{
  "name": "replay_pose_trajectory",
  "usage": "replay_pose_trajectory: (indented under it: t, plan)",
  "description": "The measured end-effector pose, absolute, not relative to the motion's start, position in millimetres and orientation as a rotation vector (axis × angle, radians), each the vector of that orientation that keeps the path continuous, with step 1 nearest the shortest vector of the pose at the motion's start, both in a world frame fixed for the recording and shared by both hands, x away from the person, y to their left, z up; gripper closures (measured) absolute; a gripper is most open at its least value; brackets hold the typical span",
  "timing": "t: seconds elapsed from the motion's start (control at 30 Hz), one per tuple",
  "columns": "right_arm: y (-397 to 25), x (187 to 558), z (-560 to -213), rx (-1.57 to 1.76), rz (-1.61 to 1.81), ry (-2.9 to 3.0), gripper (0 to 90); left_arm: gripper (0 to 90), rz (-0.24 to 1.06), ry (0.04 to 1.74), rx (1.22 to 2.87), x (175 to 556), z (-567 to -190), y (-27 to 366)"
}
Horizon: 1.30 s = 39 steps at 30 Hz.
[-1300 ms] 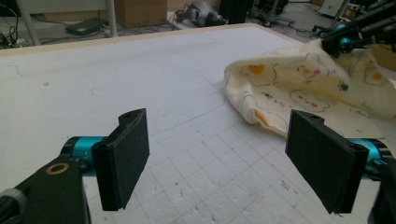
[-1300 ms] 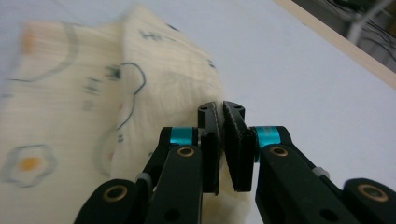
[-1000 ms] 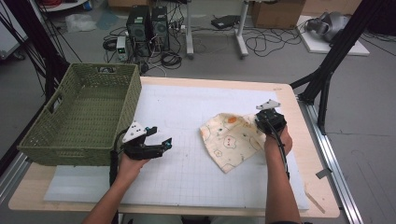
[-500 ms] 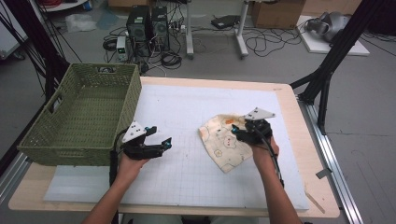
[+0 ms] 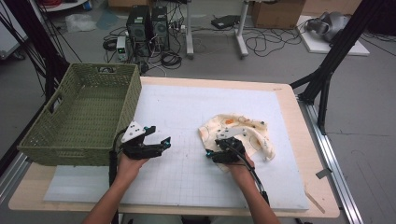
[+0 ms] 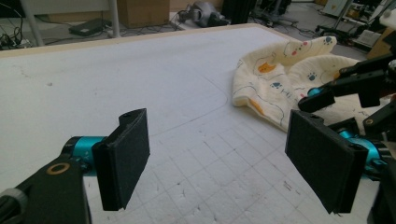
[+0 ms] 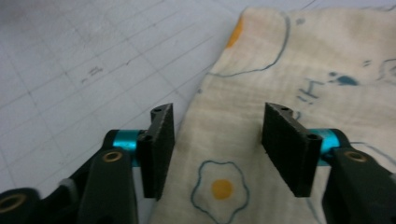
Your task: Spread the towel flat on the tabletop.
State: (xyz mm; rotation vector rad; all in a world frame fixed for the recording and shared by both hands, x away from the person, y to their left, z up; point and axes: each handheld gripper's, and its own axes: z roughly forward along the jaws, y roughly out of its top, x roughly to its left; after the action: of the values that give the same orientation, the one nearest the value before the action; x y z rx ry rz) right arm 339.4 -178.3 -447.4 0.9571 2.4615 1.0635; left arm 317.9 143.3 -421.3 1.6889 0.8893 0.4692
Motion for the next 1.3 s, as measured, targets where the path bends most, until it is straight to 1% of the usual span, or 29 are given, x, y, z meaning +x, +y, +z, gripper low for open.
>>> replay_pose_trajectory:
  t: [0.07,0.1,0.13,0.17,0.2,0.23,0.53,0.73,0.9,1.07,1.13,1.23,1.3]
  plan:
    - [-178,339,-447,0.949,1.086,2.465,55.4,22.2,0.469,0.890,1.687,318,-421,143]
    - [-178,339,-447,0.946,1.085,2.473,57.6,22.2,0.469,0.888,1.690,318,-421,144]
    - [-178,339,-447,0.934,1.094,2.484,64.5,22.3,0.471,0.888,1.690,318,-421,144]
    - [-177,338,-446,0.917,1.099,2.500,74.0,22.3,0.471,0.889,1.692,318,-421,144]
    - [-175,335,-446,0.875,1.103,2.522,80.6,22.3,0.472,0.892,1.691,318,-421,144]
    - [-174,333,-446,0.853,1.102,2.526,84.8,22.3,0.470,0.891,1.690,319,-421,144]
    - [-172,296,-445,0.702,1.204,2.655,85.1,22.7,0.478,0.900,1.690,319,-421,146]
    - [-186,268,-439,0.615,1.256,2.688,85.4,25.7,0.483,0.913,1.705,319,-423,145]
    - [-217,252,-433,0.689,1.254,2.592,85.5,25.9,0.477,0.928,1.733,321,-425,143]
    - [-254,255,-428,0.864,1.037,2.427,86.2,27.5,0.467,0.924,1.747,321,-426,141]
    - [-268,257,-428,0.937,0.985,2.380,86.2,31.1,0.452,0.910,1.752,321,-426,141]
    - [-280,259,-430,1.001,0.945,2.360,85.9,40.4,0.420,0.888,1.776,322,-428,137]
    - [-283,261,-432,1.013,0.929,2.350,85.1,42.4,0.414,0.877,1.801,323,-431,133]
